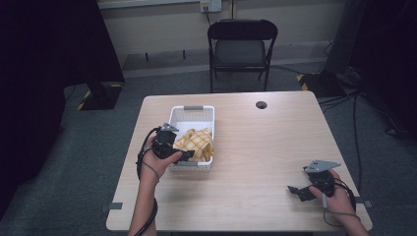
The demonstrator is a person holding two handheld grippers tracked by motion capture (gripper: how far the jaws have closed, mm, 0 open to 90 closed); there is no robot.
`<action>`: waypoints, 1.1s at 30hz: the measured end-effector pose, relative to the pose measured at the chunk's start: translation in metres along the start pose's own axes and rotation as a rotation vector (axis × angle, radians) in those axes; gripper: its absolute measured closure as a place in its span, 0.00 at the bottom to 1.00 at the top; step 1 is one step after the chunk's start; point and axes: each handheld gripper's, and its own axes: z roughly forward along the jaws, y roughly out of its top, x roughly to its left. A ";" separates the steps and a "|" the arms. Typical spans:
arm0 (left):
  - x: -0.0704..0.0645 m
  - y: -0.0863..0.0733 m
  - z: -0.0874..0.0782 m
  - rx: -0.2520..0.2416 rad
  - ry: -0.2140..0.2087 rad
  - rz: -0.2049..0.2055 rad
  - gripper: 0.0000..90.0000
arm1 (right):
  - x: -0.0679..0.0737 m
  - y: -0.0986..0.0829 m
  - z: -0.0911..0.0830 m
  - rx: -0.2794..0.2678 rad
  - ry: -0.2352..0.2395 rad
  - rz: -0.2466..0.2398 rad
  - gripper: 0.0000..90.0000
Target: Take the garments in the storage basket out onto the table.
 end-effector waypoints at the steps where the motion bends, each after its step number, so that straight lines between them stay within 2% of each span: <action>1: 0.000 0.001 0.002 0.006 0.001 -0.001 0.05 | 0.000 0.000 0.000 0.000 0.000 0.000 0.00; 13: 0.006 0.006 0.019 0.030 -0.015 -0.005 0.05 | 0.000 0.000 0.000 0.000 0.000 0.000 0.00; 14: 0.007 0.007 0.022 0.037 -0.025 -0.004 0.05 | 0.000 0.000 0.000 0.000 0.000 0.000 0.00; 24: 0.010 0.006 0.038 0.093 -0.031 -0.002 0.05 | 0.000 0.000 0.000 0.000 0.000 0.000 0.00; 33: 0.013 0.007 0.049 0.150 -0.019 0.011 0.05 | 0.000 0.000 0.000 0.000 0.000 0.000 0.00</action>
